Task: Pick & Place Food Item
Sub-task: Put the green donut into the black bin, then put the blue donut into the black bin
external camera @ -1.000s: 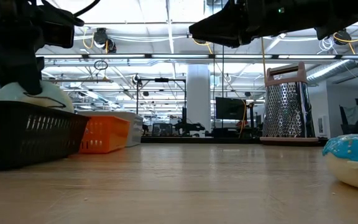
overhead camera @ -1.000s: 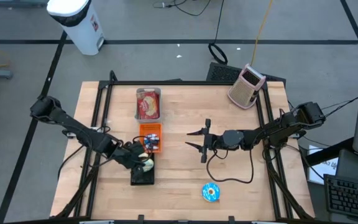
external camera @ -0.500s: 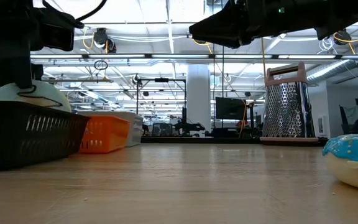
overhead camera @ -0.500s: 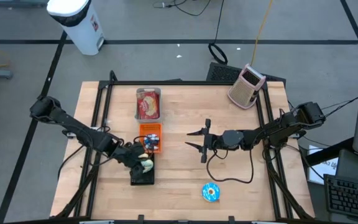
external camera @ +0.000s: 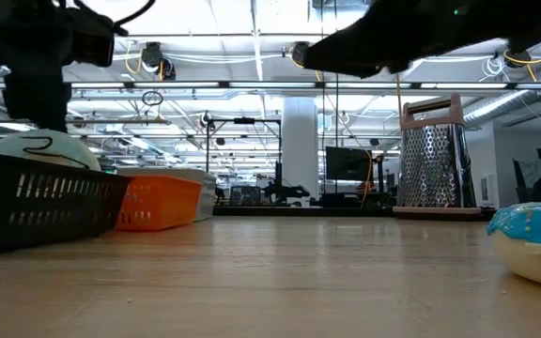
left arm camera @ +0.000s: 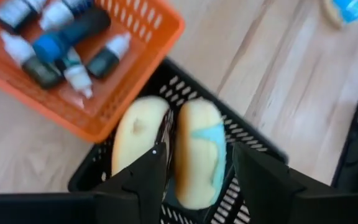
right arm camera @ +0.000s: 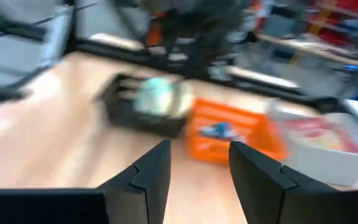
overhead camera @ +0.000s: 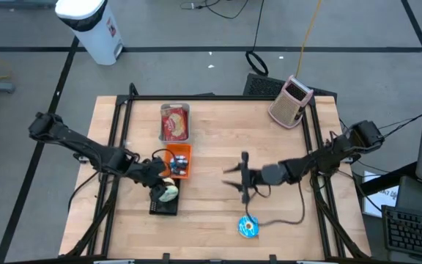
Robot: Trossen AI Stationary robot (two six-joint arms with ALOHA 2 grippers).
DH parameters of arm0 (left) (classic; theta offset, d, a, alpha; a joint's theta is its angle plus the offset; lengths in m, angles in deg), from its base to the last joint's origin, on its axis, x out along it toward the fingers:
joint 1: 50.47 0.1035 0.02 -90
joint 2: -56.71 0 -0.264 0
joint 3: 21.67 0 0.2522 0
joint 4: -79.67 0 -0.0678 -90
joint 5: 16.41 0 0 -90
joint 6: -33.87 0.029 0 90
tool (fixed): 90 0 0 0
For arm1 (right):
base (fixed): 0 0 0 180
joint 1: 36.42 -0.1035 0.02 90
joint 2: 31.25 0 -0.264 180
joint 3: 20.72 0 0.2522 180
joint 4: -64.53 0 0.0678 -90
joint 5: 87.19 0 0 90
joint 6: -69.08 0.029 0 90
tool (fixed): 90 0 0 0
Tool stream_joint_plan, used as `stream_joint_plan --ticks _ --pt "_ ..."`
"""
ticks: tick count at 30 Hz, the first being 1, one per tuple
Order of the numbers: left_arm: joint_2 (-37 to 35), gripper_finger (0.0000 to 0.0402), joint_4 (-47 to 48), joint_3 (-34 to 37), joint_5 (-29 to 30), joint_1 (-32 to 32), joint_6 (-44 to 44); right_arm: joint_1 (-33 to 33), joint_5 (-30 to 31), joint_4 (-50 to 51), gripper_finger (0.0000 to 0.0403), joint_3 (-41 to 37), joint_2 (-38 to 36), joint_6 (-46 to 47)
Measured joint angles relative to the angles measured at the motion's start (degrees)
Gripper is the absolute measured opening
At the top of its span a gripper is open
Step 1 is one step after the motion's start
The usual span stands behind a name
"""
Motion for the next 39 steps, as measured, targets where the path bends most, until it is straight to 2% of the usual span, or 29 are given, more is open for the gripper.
stream_joint_plan --ticks 3,6,9,12,15,19,21,26,30,36,39 --pt "-2.1 0.0179 -1.0 0.0 1.6 0.5 1.5 -4.1 -0.5 3.0 0.0153 0.0 0.0 3.3" --pt "-3.7 0.0175 -3.5 0.0 2.6 0.8 3.0 -7.2 -0.5 7.8 0.0154 0.1 0.0 11.9" --pt "-4.4 0.0175 -6.8 0.0 2.6 1.5 3.9 -9.7 -1.5 20.4 0.0166 2.3 0.0 23.8" --pt "-4.4 0.0175 -9.6 0.0 2.6 1.9 4.9 -11.9 -1.9 35.8 0.0195 6.6 0.9 34.7" --pt "-4.4 0.0175 -10.6 0.0 2.6 2.1 5.4 -13.0 -6.2 43.2 0.0227 7.7 1.5 43.1" --pt "-4.2 0.0175 -10.5 0.0 2.6 2.4 5.5 -13.5 -15.5 44.2 0.0255 7.1 1.4 53.6" --pt "-4.1 0.0175 -10.4 0.0 2.6 2.4 5.7 -13.8 -17.9 44.7 0.0259 5.7 1.4 56.5" --pt "-4.2 0.0175 -10.4 0.0 2.8 2.4 6.4 -13.7 -18.0 40.5 0.0254 2.0 1.4 58.4" --pt "-4.2 0.0175 -10.4 0.0 2.8 2.4 6.9 -13.6 -22.3 31.6 0.025 -0.2 1.4 59.7" --pt "-4.2 0.0175 -10.4 0.0 4.5 2.4 7.3 -13.6 -22.1 31.9 0.025 -1.3 3.1 61.5" --pt "-4.2 0.0175 -10.4 0.0 5.1 2.4 7.4 -13.3 -23.1 28.1 0.0249 -1.3 5.5 62.4"
